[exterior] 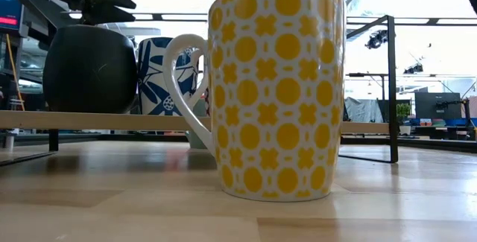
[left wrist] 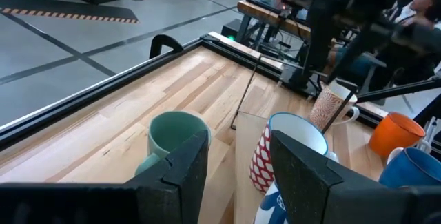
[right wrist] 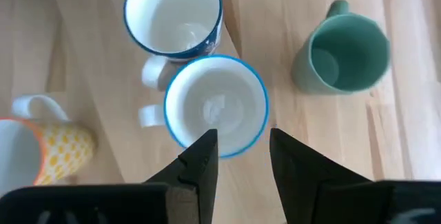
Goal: Place coffee mugs
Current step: Put the orange pattern mug on the shelf
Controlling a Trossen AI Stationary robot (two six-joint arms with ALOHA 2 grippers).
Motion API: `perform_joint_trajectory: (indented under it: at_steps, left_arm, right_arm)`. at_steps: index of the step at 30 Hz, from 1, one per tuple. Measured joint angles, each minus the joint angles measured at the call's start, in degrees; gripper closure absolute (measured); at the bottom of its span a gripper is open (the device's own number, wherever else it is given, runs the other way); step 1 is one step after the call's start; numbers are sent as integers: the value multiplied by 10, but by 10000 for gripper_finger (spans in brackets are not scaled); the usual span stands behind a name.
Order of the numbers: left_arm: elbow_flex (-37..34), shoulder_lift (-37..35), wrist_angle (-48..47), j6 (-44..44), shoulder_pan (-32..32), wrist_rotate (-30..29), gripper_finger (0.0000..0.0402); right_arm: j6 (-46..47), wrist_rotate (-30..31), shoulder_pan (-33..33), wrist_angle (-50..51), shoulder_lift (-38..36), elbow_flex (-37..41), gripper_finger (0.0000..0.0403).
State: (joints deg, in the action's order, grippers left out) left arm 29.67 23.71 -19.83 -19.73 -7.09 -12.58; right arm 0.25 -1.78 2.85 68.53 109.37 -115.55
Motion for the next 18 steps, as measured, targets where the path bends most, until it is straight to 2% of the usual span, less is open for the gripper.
perform_joint_trajectory:
  at_steps: [5,12,18]
  left_arm:
    - [0,0,0,0,0,0,254]
    - [0,0,0,0,0,0,254]
    - [0,0,0,0,0,0,254]
  right_arm:
    - [31,0,0,80,-49,0,292]
    - [133,0,-5,209,-113,0,292]
    - [178,0,-32,215,-172,2,292]
